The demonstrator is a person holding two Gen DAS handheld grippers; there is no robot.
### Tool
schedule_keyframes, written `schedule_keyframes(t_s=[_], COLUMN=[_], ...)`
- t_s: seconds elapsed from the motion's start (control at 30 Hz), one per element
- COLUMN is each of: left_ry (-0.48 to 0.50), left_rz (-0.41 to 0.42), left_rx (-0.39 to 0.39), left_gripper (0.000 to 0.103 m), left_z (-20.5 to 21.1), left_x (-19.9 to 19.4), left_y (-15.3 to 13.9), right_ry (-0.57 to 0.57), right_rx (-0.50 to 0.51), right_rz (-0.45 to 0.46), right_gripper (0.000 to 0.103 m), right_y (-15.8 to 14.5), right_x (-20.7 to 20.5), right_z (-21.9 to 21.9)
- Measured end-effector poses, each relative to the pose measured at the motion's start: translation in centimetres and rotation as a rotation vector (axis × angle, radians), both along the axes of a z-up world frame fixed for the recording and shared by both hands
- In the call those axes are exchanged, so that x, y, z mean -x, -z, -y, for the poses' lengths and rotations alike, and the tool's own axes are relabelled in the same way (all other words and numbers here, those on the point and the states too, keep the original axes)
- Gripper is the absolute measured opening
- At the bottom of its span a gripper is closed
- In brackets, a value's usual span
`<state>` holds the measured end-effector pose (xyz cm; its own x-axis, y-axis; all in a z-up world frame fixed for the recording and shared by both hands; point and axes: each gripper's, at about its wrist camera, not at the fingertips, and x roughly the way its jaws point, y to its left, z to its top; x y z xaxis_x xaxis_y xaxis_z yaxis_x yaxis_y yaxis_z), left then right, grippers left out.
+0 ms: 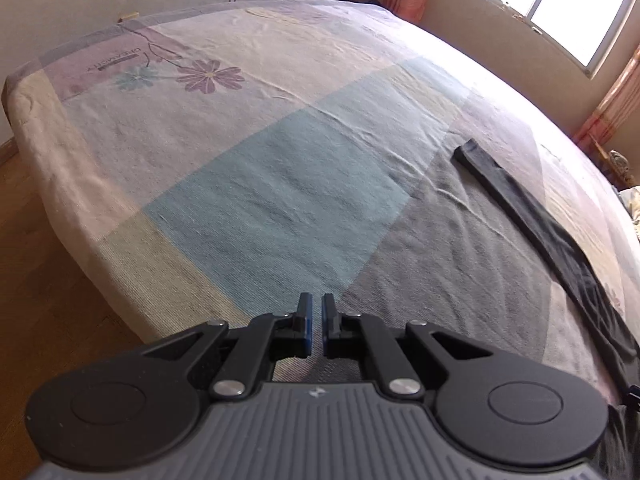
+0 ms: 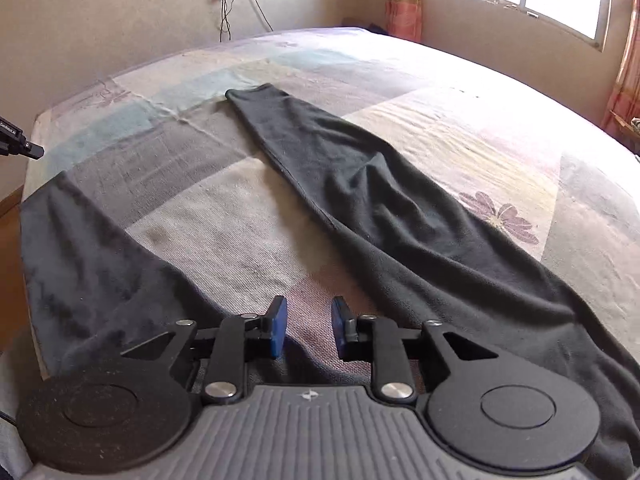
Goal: Fold clothes
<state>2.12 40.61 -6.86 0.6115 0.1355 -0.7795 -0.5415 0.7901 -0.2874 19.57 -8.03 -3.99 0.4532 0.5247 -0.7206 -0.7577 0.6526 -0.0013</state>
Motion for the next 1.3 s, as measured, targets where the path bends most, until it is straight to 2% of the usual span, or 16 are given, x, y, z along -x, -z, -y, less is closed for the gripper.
schedule_keyframes(t_s=[0.1,0.27,0.33,0.37,0.4,0.47,0.57,0.63,0.7,0.83,0.9,0.97,1.03,1.1,1.23,1.3], left_ry=[0.117,0.342,0.4,0.423,0.436,0.397,0.326,0.291,0.371,0.619,0.734,0.796,0.78,0.719,0.543,0.482], left_rz=[0.008,-0.011,-0.034,-0.025,-0.017,-0.047,-0.078,-0.104,-0.083,0.026,0.047,0.034,0.021,0.042,-0.006,-0.025], left_rx=[0.037,0.083,0.074,0.043,0.008,-0.026,-0.035,-0.078,-0.125,-0.104,-0.14,-0.181,-0.185,-0.151,-0.104,-0.073], left_gripper=[0.004,0.006,0.008,0.008,0.012,0.013,0.009,0.007,0.012,0.023,0.024,0.025,0.025,0.027,0.011,0.011], left_z=[2.9,9.2,11.1,11.8,12.1,11.6,9.9,10.0,12.4,19.3,23.0,25.6,25.9,24.4,19.7,18.1], left_x=[-0.7,-2.7,-2.8,-2.5,-1.9,-0.7,1.0,1.0,0.2,-2.3,-3.4,-3.9,-3.7,-2.5,0.2,0.8], left_y=[0.5,3.5,4.7,5.0,5.0,4.8,4.3,3.4,2.4,1.9,2.5,3.7,4.8,5.2,5.1,4.5], right_ry=[0.002,0.019,0.032,0.04,0.05,0.081,0.126,0.153,0.179,0.219,0.215,0.201,0.211,0.245,0.363,0.374], right_rx=[-0.012,-0.007,-0.008,-0.007,-0.006,-0.005,0.015,0.032,0.024,-0.043,-0.059,-0.053,-0.021,-0.021,-0.047,-0.061], right_rz=[-0.012,-0.043,-0.05,-0.056,-0.062,-0.087,-0.117,-0.14,-0.158,-0.181,-0.178,-0.161,-0.129,-0.107,-0.119,-0.132], right_gripper=[0.033,0.04,0.043,0.043,0.044,0.045,0.051,0.055,0.055,0.062,0.062,0.063,0.063,0.063,0.063,0.064], right_y=[-0.5,-0.3,-0.1,0.0,0.2,0.5,1.3,2.0,2.3,2.5,2.8,3.3,4.1,4.6,4.7,4.6], right_x=[1.1,2.8,3.3,3.5,3.6,3.8,4.4,5.1,6.0,7.8,8.2,8.5,8.6,8.4,7.5,7.4], right_z=[0.1,0.2,0.7,1.0,1.3,2.3,4.1,5.1,5.8,6.4,6.1,5.6,5.5,6.4,8.7,9.2])
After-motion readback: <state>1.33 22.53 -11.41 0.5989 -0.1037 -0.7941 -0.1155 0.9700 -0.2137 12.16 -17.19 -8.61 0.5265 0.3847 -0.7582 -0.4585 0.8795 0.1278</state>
